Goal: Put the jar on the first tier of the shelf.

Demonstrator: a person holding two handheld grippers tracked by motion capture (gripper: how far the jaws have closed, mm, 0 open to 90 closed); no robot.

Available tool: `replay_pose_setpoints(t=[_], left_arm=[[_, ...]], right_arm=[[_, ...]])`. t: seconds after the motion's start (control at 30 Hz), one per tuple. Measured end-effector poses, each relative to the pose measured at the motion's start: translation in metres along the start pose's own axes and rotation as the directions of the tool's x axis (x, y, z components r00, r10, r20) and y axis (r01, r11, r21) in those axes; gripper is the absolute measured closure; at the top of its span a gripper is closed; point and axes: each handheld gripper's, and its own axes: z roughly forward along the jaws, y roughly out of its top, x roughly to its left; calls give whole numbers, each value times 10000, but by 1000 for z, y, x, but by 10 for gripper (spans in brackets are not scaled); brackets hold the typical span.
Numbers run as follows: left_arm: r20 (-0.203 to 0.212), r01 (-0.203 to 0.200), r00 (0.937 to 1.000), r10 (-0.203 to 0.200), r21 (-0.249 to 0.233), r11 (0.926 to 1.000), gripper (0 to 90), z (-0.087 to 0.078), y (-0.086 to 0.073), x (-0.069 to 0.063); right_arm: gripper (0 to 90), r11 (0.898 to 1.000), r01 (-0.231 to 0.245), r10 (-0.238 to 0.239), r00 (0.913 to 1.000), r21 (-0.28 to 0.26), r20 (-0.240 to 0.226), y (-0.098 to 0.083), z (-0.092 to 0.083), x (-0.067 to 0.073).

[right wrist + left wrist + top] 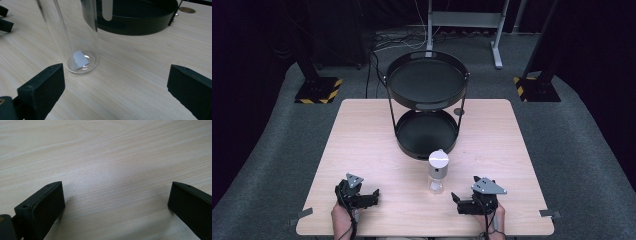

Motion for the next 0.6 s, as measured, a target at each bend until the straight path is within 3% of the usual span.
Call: replay_pose_setpoints(t=[0.6], left_arm=[[0,1,10000,-1,4,10000,2,0,0,0]], right_arm=[[2,9993,171,-186,9988,-347,-445,16,18,27]])
